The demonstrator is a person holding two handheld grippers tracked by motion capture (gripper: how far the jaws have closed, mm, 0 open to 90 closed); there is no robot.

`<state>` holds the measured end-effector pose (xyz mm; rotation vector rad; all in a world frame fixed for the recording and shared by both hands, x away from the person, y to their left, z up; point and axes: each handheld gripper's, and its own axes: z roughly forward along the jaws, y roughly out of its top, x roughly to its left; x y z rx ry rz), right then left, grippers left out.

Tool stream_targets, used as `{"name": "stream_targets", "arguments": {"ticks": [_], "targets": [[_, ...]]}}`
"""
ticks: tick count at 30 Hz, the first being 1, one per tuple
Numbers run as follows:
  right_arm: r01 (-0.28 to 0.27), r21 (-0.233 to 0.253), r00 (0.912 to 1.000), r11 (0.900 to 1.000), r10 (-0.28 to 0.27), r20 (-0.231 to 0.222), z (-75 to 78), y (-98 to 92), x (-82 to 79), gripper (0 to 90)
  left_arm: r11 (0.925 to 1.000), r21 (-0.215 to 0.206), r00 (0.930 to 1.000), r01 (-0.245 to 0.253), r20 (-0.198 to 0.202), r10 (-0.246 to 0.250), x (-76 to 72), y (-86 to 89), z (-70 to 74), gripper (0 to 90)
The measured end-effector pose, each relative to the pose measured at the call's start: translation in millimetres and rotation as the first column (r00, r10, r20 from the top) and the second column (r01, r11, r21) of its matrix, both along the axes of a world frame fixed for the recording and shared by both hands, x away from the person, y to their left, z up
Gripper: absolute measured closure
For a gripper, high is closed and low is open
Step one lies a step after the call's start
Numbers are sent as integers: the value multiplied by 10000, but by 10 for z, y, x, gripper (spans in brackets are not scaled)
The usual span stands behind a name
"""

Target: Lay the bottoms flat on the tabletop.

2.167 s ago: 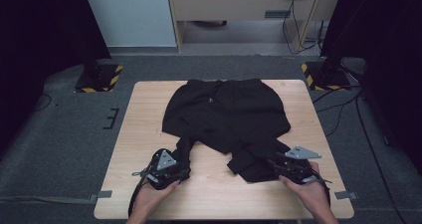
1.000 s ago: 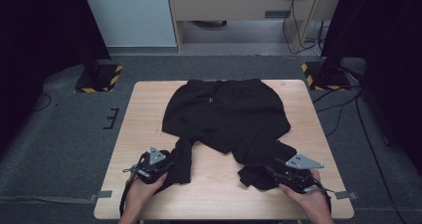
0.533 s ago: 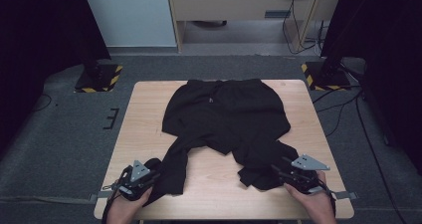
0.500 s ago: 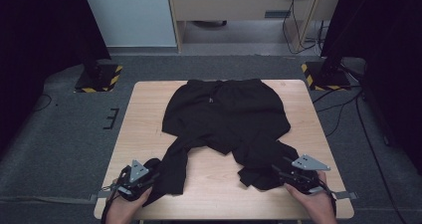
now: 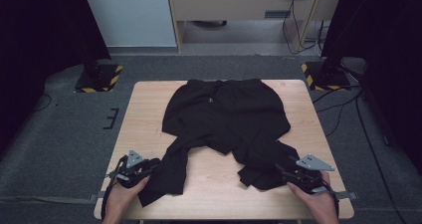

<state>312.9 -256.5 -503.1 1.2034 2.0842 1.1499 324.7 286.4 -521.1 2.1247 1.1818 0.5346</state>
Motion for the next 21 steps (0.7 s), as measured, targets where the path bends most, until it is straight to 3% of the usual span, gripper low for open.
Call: {"name": "stream_targets", "arguments": {"ticks": [5,11,13,15,18,19,20,21], "targets": [[20,-155,10000,9999,-20,6,-14,6,-1,423,9992,364,9990,174,-429,-158,-168,83,77,844],[133,-192,9999,9997,-132,16,-15,-25,-2,425,9969,711,9976,-324,-586,366,-371,227,143,858],[182,-188,9998,9997,-181,52,-19,-38,5,424,9903,1268,9945,-566,-798,671,-476,256,169,856],[200,-203,9998,9996,-199,51,-17,-43,4,428,9915,1135,9930,-639,-914,745,-539,301,190,852],[229,-187,9997,9996,-226,122,0,-57,-1,439,9918,1067,9947,-707,-675,781,-594,344,218,834],[208,-97,9996,9997,-207,184,26,-68,-11,460,9949,744,9976,-688,-61,694,-607,371,250,734],[180,26,9996,9998,-181,203,41,-63,-20,490,9969,529,9981,-582,209,571,-586,372,265,686],[180,26,9996,9998,-181,203,41,-63,-20,490,9969,529,9981,-582,209,571,-586,372,265,629]]}}
